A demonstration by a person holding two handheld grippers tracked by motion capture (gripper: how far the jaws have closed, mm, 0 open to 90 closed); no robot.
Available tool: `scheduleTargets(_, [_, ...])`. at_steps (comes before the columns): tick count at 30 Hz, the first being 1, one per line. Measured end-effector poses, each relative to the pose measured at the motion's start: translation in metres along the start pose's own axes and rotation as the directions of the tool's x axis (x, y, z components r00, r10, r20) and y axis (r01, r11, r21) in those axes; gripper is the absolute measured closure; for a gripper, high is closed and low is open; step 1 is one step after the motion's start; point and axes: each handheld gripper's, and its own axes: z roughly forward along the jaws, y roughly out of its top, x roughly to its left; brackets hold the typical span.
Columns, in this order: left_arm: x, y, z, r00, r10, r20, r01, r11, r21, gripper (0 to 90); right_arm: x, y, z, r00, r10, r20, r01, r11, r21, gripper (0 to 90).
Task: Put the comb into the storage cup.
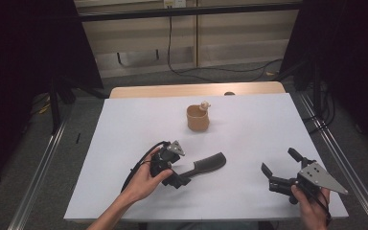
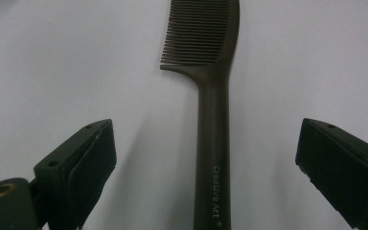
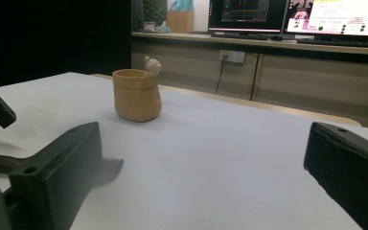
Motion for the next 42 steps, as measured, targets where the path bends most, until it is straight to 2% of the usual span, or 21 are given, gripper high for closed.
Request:
scheduleTargets(1, [0.0,0.0,0.0,1.0,-0.001,0.007,0.001,0.9999,-0.011,7.0,0.0,0.0,0.0,1.0,-0.001,0.0,0.001,1.0,0.001,0.0])
scheduleTargets(4, [-0.001,0.0,0.004,0.9992,0.022,0.034,-0.022,0.9998,0.002,6.8,0.0,0.0,0.001,1.0,0.001,-0.004,-0.001,1.0,0.002,0.0])
scheduleTargets(6, [-0.001,0.002,0.006,0.9987,0.032,0.039,-0.033,0.9989,0.034,6.6,0.0,0.0,0.001,1.0,0.0,-0.003,0.0,1.0,0.002,0.0])
scheduleTargets(9, [-0.002,0.002,0.007,0.9979,0.039,0.052,-0.042,0.9977,0.054,6.6,0.001,0.0,0.001,1.0,-0.004,-0.003,0.004,1.0,0.001,0.0])
scheduleTargets(13, [-0.002,0.004,0.008,0.9982,0.042,0.043,-0.045,0.9965,0.07,7.3,0.0,-0.001,0.002,1.0,-0.008,-0.001,0.008,1.0,0.004,0.0])
scheduleTargets(15, [-0.002,0.006,0.011,0.9977,0.061,0.029,-0.063,0.9937,0.093,8.1,0.0,-0.001,0.002,1.0,-0.009,-0.001,0.009,1.0,0.007,0.0])
scheduleTargets(19, [-0.003,0.009,0.016,0.9983,0.049,0.032,-0.052,0.9932,0.104,12.5,0.001,0.0,0.001,0.9999,-0.012,-0.006,0.012,1.0,0.006,0.0])
scheduleTargets(22, [-0.005,0.013,0.02,0.9982,0.057,0.02,-0.059,0.9902,0.126,17.3,0.001,-0.001,0.002,0.9999,-0.01,-0.003,0.01,1.0,0.008,0.0])
scheduleTargets(24, [-0.003,0.016,0.021,0.9966,0.074,0.035,-0.078,0.9862,0.146,21.5,0.001,-0.001,0.002,0.9999,-0.011,-0.005,0.011,1.0,0.008,0.0])
scheduleTargets(25, [-0.004,0.018,0.022,0.9978,0.06,0.027,-0.063,0.9874,0.145,23.4,0.001,-0.001,0.002,0.9999,-0.014,-0.005,0.014,1.0,0.007,0.0])
scheduleTargets(28, [-0.003,0.022,0.023,0.9964,0.082,0.021,-0.084,0.9823,0.168,26.5,0.001,-0.001,0.002,0.9999,-0.014,-0.004,0.014,1.0,0.008,0.0])
scheduleTargets(33, [-0.004,0.027,0.026,0.9965,0.08,0.023,-0.083,0.9816,0.172,34.8,0.001,-0.001,0.002,0.9999,-0.01,-0.003,0.01,1.0,0.009,0.0])
scheduleTargets(38, [-0.005,0.026,0.03,0.996,0.079,0.042,-0.085,0.9812,0.173,43.6,0.001,-0.001,0.002,0.9999,-0.013,-0.004,0.013,1.0,0.008,0.0])
scheduleTargets(40, [-0.006,0.027,0.03,0.9955,0.09,0.031,-0.094,0.9789,0.181,46.0,0.001,-0.001,0.002,0.9999,-0.011,-0.005,0.011,1.0,0.007,0.0])
scheduleTargets(42, [-0.006,0.026,0.03,0.9962,0.079,0.036,-0.084,0.9823,0.167,51.0,0.001,-0.001,0.002,0.9999,-0.012,-0.005,0.012,1.0,0.008,0.0])
